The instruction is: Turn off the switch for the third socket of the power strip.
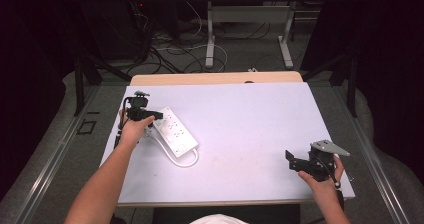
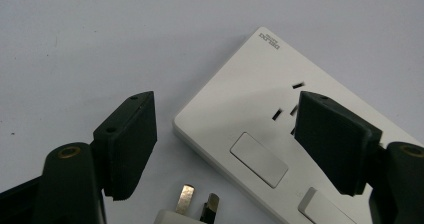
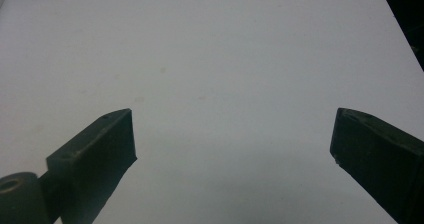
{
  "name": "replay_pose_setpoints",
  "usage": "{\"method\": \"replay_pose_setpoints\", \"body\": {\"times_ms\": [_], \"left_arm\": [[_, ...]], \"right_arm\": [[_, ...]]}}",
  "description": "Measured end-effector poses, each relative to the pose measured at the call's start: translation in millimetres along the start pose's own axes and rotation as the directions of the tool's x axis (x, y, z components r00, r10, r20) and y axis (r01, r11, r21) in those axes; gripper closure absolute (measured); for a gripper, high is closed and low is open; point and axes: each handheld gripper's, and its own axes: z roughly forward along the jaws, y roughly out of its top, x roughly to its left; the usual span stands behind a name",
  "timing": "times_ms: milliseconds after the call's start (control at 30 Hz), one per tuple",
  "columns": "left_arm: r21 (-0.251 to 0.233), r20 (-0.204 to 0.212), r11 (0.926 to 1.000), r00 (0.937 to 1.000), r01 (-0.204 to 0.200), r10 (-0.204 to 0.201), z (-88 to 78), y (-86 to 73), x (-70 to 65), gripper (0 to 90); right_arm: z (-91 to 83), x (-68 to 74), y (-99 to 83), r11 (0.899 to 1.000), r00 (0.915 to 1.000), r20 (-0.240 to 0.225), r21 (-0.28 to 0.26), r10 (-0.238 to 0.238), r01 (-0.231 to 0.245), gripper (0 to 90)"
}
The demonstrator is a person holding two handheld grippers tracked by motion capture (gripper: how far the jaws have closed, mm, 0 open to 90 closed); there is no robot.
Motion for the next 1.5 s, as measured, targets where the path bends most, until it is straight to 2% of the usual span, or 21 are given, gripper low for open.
{"method": "replay_pose_setpoints", "body": {"times_ms": [133, 233, 267, 300, 333, 367, 500, 533, 567, 667, 700, 867, 933, 1067, 1100, 1133, 1267, 1367, 1400, 1433, 1500], "left_arm": [[-0.017, -0.015, 0.9999, 0.9999, -0.001, 0.001, -4.0, -1.4, 1.0, 15.8], [-0.003, -0.003, 1.0000, 1.0000, -0.006, 0.006, -7.0, -1.9, 3.0, 8.9], [-0.025, -0.007, 0.9997, 1.0000, -0.003, 0.003, -6.1, -3.0, 2.8, 5.6], [-0.024, -0.006, 0.9997, 1.0000, -0.003, 0.002, -6.8, -3.4, 3.0, 3.3], [-0.002, 0.001, 1.0000, 1.0000, -0.005, 0.005, -8.9, -3.0, 3.5, 1.6], [-0.019, 0.004, 0.9998, 1.0000, -0.003, 0.003, -8.5, -3.8, 3.3, 0.2], [-0.035, 0.011, 0.9994, 0.9999, -0.006, 0.006, -12.2, -4.3, 2.1, 0.2], [-0.026, 0.018, 0.9996, 0.9998, -0.011, 0.011, -14.2, -3.7, 2.2, 0.2], [-0.040, 0.023, 0.9992, 0.9997, -0.003, 0.004, -14.1, -4.2, 0.9, 0.2], [-0.033, 0.043, 0.9991, 0.9986, -0.028, 0.029, -17.5, -3.7, -1.0, 0.2], [-0.049, 0.042, 0.9984, 0.9987, -0.028, 0.030, -16.9, -4.2, -2.1, 0.2], [-0.038, 0.051, 0.9989, 0.9982, -0.029, 0.031, -18.1, -3.8, -4.7, 0.2], [-0.063, 0.049, 0.9977, 0.9984, -0.025, 0.028, -17.4, -4.2, -5.4, 0.2], [-0.055, 0.057, 0.9981, 0.9979, -0.028, 0.031, -21.5, -3.6, -4.1, 0.2], [-0.072, 0.056, 0.9972, 0.9981, -0.020, 0.024, -21.4, -4.2, -4.3, 0.2], [-0.064, 0.061, 0.9978, 0.9979, -0.017, 0.021, -23.2, -4.1, -4.0, 0.2], [-0.081, 0.066, 0.9965, 0.9975, -0.021, 0.027, -27.7, -4.5, -4.3, 0.2], [-0.088, 0.077, 0.9956, 0.9964, -0.030, 0.036, -32.4, -5.1, -5.2, 0.2], [-0.091, 0.081, 0.9953, 0.9959, -0.033, 0.040, -34.1, -5.5, -5.4, 0.2], [-0.103, 0.081, 0.9941, 0.9958, -0.034, 0.042, -35.3, -6.2, -6.1, 0.2], [-0.108, 0.086, 0.9932, 0.9949, -0.043, 0.052, -40.2, -7.2, -7.4, 0.2]], "right_arm": [[0.3, 0.2, -0.1, 1.000, 1.0000, -0.001, -0.001, -0.005, 0.005, 3.9], [0.0, 0.2, 0.2, 1.000, 1.0000, 0.002, -0.002, -0.008, 0.008, 3.9], [0.2, 0.3, 0.0, 1.000, 1.0000, 0.001, -0.004, -0.002, 0.002, 3.9], [0.1, 0.3, 0.1, 1.000, 1.0000, 0.000, -0.003, 0.000, 0.000, 4.0], [0.2, 0.1, 0.1, 1.000, 1.0000, -0.001, -0.004, -0.003, 0.003, 4.0], [0.2, 0.4, 0.1, 1.000, 1.0000, -0.001, -0.004, -0.001, 0.001, 4.0], [0.6, -0.1, 0.1, 1.000, 1.0000, -0.002, -0.004, -0.009, 0.009, 4.0], [0.6, 0.0, 0.0, 1.000, 1.0000, -0.001, -0.003, -0.004, 0.004, 4.0], [0.7, -0.2, 0.0, 1.000, 1.0000, -0.001, -0.003, -0.004, 0.004, 4.0], [1.2, -0.2, 0.2, 1.000, 1.0000, 0.004, 0.007, 0.002, -0.002, 4.0], [1.5, -0.3, 0.3, 1.000, 1.0000, 0.003, 0.009, -0.003, 0.003, 4.0], [3.3, 1.6, -0.2, 1.000, 1.0000, -0.003, 0.002, 0.000, 0.000, 4.0], [2.3, 1.6, 0.1, 1.000, 1.0000, 0.002, 0.012, 0.003, -0.003, 4.0], [5.6, 0.4, -0.9, 1.000, 1.0000, 0.005, -0.019, -0.001, 0.001, 4.0], [4.3, 0.5, -0.7, 1.000, 1.0000, 0.001, 0.003, 0.007, -0.007, 4.0], [4.3, -0.2, -0.5, 1.000, 1.0000, -0.006, 0.011, 0.004, -0.004, 4.0], [4.3, -1.2, -0.7, 1.000, 0.9999, -0.016, 0.012, -0.006, 0.006, 4.0], [4.7, -2.0, -1.4, 1.000, 0.9998, -0.018, -0.005, 0.010, -0.010, 5.8], [3.3, -3.3, -1.1, 1.000, 0.9995, -0.027, 0.013, 0.014, -0.013, 6.4], [4.2, -3.8, -1.5, 1.000, 0.9995, -0.022, 0.000, 0.020, -0.020, 7.0], [3.8, -5.3, -1.4, 1.000, 0.9995, -0.020, 0.015, 0.027, -0.026, 7.0]]}}
